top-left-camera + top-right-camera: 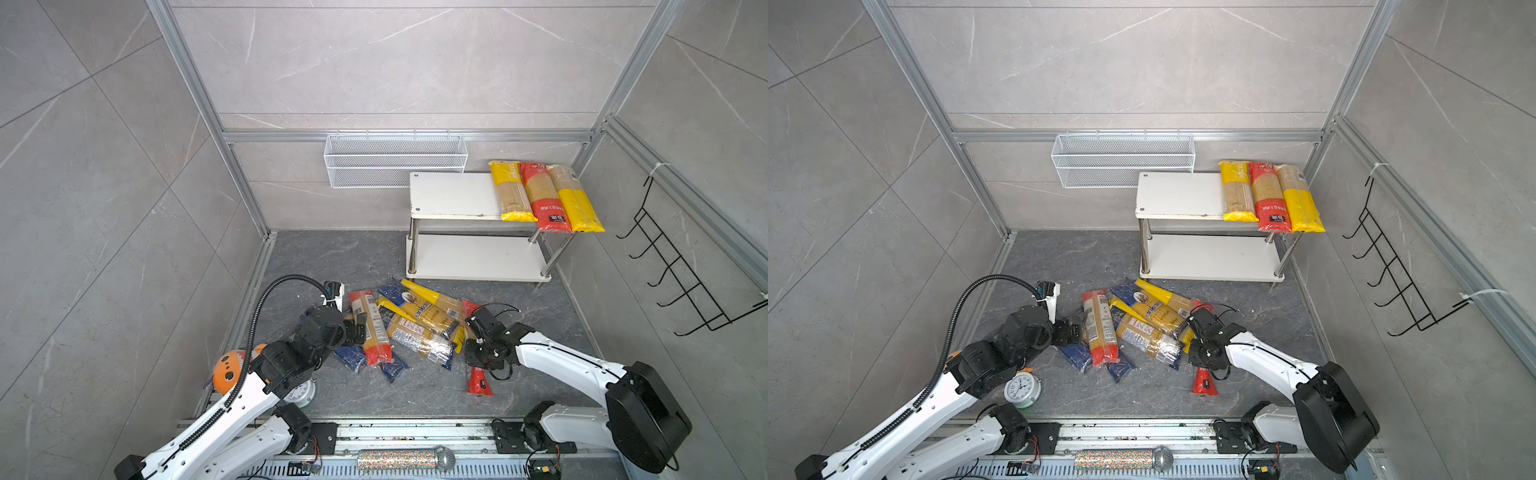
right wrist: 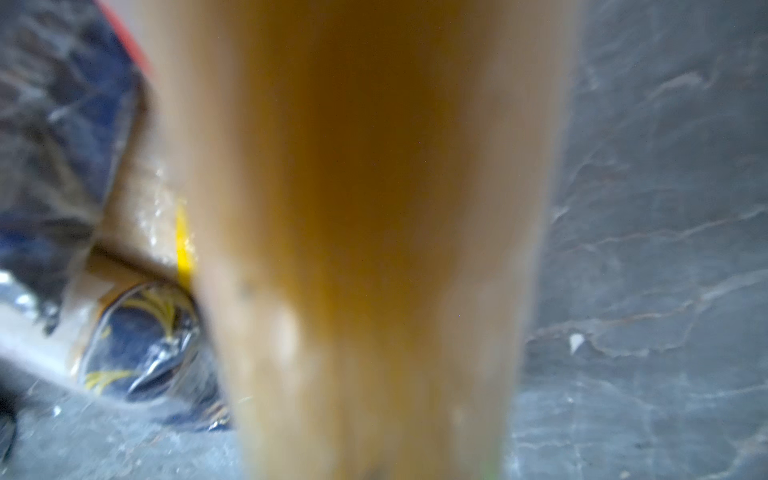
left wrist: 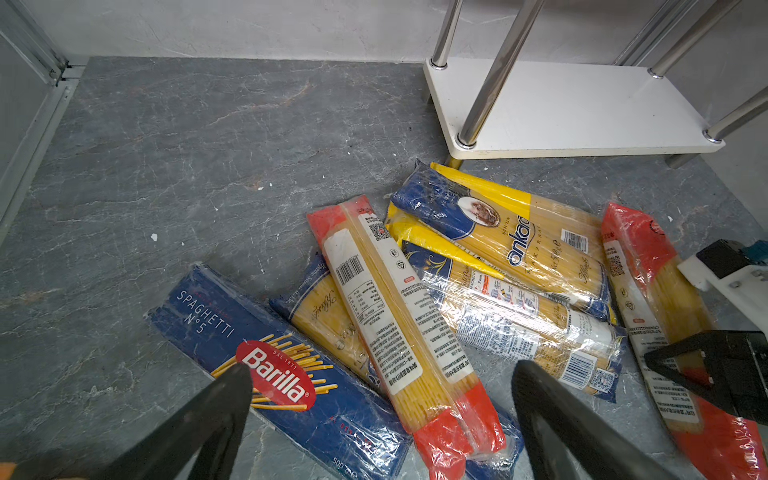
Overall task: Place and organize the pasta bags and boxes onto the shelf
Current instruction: 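Lift the red-banded bag with the right gripper up over the shelf top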
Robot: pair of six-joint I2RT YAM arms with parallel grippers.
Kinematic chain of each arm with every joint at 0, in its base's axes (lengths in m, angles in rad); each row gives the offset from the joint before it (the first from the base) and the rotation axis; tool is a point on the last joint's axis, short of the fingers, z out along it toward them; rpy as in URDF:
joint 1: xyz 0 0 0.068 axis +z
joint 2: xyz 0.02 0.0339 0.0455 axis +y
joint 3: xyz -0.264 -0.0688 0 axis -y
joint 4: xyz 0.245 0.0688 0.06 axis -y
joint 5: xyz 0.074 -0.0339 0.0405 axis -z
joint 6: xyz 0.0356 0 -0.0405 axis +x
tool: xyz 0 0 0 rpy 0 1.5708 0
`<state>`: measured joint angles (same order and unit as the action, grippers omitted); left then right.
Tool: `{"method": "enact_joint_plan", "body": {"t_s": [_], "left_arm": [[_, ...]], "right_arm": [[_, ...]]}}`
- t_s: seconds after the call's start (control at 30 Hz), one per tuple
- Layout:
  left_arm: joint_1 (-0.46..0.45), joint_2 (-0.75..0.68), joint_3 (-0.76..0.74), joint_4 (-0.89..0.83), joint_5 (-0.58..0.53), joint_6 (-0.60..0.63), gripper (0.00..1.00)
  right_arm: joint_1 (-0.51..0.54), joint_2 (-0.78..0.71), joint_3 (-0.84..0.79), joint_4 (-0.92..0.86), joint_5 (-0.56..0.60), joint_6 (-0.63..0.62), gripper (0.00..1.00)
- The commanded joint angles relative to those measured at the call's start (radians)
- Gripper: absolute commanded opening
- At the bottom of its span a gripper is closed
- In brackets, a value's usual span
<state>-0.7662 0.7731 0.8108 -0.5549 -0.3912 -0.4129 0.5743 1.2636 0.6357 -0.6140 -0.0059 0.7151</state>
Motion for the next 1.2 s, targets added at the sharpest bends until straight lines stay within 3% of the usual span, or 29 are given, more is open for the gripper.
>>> {"method": "enact_joint_plan", "body": {"t_s": [0.0,0.33,0.6,0.93,1.17], "left_arm": [[0.001,-0.031,0.013,-0.017,-0.018,-0.018,1.0],[0.002,-0.064,0.04,-0.057,-0.029,-0.02,1.0],[0.0,-0.056,0.072,-0.062,-0.027,-0.023,1.0],[0.001,-0.032,0.101,-0.056,-0.019,-0.02,1.0],[0.001,-0.017,0.111,-0.042,-0.027,0.0,1.0]], "right_arm": [[0.021,-0.095,0.039,-0.07,-0.074,-0.02,0.0],[0.027,-0.32,0.271,-0.271,-0.151,-0.1,0.0],[0.026,-0.356,0.581,-0.401,-0.134,-0.181,0.0],[0.027,-0.126,1.054,-0.454,0.043,-0.29,0.0],[0.025,0.189,1.511,-0.457,0.302,-0.46,0.0]]}}
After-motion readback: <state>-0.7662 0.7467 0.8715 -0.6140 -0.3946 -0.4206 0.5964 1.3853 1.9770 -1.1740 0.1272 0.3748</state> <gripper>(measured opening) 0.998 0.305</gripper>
